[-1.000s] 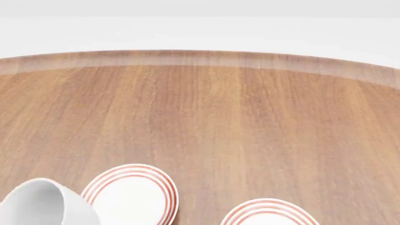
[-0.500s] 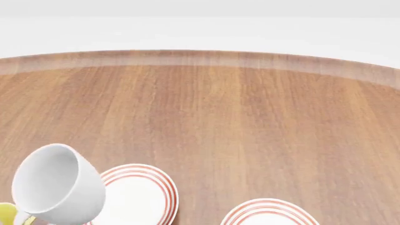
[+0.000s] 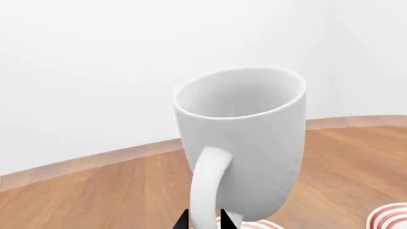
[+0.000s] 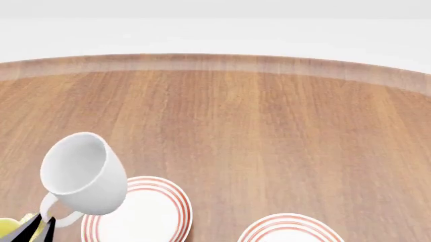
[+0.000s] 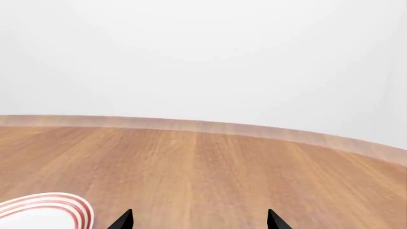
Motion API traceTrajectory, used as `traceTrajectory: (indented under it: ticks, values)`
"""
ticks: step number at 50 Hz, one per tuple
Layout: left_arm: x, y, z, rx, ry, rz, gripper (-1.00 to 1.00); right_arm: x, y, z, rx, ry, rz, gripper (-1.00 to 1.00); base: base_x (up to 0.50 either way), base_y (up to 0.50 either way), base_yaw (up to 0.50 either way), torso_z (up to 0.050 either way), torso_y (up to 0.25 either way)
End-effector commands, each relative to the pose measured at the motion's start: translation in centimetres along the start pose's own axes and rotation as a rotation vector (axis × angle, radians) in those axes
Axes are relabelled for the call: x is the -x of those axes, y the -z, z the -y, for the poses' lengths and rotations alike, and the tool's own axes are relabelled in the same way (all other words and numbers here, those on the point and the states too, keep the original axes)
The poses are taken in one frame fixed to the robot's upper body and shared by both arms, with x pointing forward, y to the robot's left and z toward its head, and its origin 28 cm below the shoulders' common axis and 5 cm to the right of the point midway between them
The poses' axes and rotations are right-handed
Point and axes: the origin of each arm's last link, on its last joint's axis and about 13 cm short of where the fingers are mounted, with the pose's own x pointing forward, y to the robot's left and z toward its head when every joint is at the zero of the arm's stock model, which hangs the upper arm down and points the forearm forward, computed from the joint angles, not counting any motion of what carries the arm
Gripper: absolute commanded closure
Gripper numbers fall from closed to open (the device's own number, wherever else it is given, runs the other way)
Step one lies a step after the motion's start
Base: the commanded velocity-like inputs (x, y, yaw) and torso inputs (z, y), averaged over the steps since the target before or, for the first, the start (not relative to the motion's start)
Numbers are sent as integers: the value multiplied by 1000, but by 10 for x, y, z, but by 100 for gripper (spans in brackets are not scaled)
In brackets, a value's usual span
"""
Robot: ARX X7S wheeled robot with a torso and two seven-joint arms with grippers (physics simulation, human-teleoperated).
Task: Put the white mug on the left plate.
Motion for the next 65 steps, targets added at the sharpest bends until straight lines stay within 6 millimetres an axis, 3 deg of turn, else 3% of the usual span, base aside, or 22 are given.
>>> traceTrajectory:
  ticks: [1, 17, 36, 65]
  values:
    - [-17, 5, 2, 15, 13, -23, 100, 0, 0, 0, -2, 1, 1, -100, 0, 0, 0, 0, 0]
    - [-38, 28, 2, 55, -26, -71, 100, 0, 0, 0, 1, 2, 0, -100, 0, 0, 0, 0, 1]
    - [-46, 57, 5, 90, -97, -122, 100, 1, 0, 1, -1, 4, 2, -100, 0, 0, 0, 0, 0]
    - [-52, 79, 16, 49, -116, -175, 100, 1, -1, 1, 0, 6, 9, -100, 0, 0, 0, 0, 0]
